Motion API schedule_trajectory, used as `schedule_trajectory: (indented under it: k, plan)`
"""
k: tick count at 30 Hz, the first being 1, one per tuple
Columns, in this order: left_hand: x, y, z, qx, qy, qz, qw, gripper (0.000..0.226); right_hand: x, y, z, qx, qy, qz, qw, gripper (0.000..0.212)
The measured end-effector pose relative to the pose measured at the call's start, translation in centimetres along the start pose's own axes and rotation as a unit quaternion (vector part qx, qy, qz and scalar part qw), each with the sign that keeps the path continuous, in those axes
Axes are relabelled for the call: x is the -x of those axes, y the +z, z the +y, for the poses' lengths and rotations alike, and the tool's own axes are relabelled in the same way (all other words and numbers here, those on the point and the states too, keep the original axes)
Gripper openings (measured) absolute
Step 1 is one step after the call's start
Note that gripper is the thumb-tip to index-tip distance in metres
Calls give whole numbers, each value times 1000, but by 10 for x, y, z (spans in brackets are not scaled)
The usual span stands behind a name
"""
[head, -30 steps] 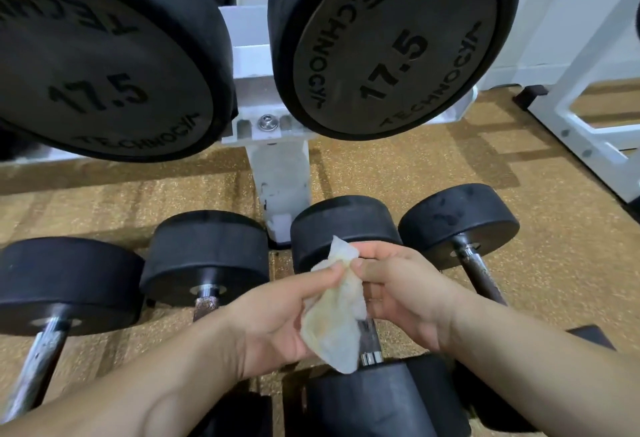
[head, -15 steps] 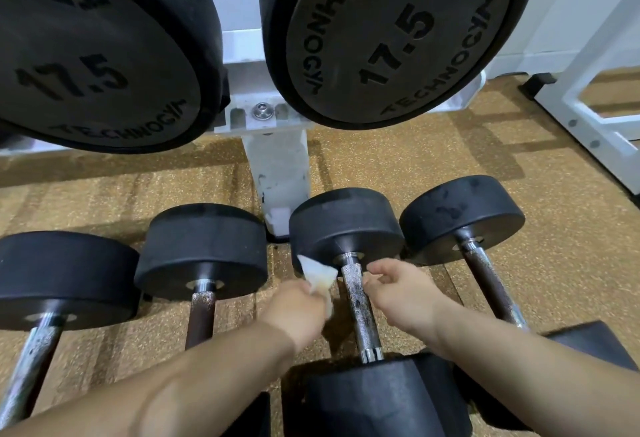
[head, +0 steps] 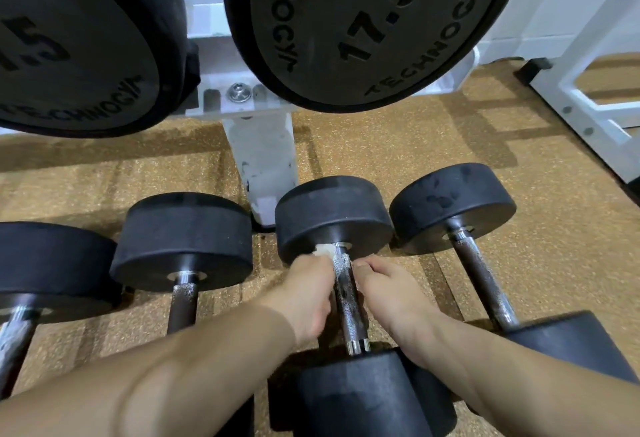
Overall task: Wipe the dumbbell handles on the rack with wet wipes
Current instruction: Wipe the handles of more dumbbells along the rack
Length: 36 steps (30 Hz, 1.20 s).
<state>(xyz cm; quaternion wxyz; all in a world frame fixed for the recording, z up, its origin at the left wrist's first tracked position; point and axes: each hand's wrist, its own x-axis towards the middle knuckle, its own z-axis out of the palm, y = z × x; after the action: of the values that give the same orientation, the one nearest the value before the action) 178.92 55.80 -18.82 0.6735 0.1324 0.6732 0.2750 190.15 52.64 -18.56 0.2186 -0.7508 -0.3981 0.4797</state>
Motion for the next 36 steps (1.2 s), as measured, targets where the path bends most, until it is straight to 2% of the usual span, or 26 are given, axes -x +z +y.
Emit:
schedule_trajectory:
  k: [2, 4, 9, 11, 14, 16, 19, 20, 22, 24, 25, 27, 29, 31, 33, 36]
  plan:
    - [20, -5, -18, -42, -8, -49, 998, 28, 2, 0, 0, -7, -1, 7, 1000, 26]
    - [28, -11, -20, -28, -35, -94, 995, 33, 4, -1, -2, -13, -3, 8, 1000, 29]
    - [-5, -15, 8, 56, -1, -61, 997, 31, 4, 0, -3, -31, 10, -2, 999, 34]
    - [2, -15, -6, -5, -14, -69, 997, 31, 3, -1, 0, -40, 12, 1, 999, 32]
    - [22, -24, -22, -76, -65, -123, 987, 27, 2, -4, 0, -51, 28, 6, 998, 33]
    - [19, -31, -19, -88, -61, -137, 985, 29, 0, -3, -1, -60, 45, -9, 997, 29]
    - [1, -23, 4, 3, -5, -71, 997, 28, -2, -1, 0, -56, 59, -29, 996, 28]
    - [-2, -16, 7, -8, 21, -50, 999, 27, -2, 0, 1, -54, 60, -32, 996, 30]
    - [7, -9, -3, -121, 77, -22, 989, 24, -1, 1, 0, -63, 59, -39, 996, 33]
    - [31, -9, -21, -258, 123, -39, 958, 20, 2, -1, -3, -75, 69, -49, 994, 38]
    - [44, -9, -26, -291, 119, -67, 947, 22, 2, -2, -4, -80, 75, -55, 992, 42]
    - [57, -9, -21, -299, 91, -101, 945, 24, 3, -5, -7, -90, 96, -71, 989, 53]
    - [42, -7, -6, -283, 78, -65, 954, 20, 4, -7, -9, -98, 110, -88, 985, 61]
    - [29, -5, 4, -255, 98, -30, 962, 24, 7, -7, -11, -102, 111, -97, 984, 57]
    - [33, -5, 3, -273, 119, -17, 954, 25, 10, -7, -15, -102, 111, -100, 984, 54]
    - [46, -13, -19, -311, 109, -63, 942, 33, 11, -9, -11, -102, 104, -109, 983, 61]
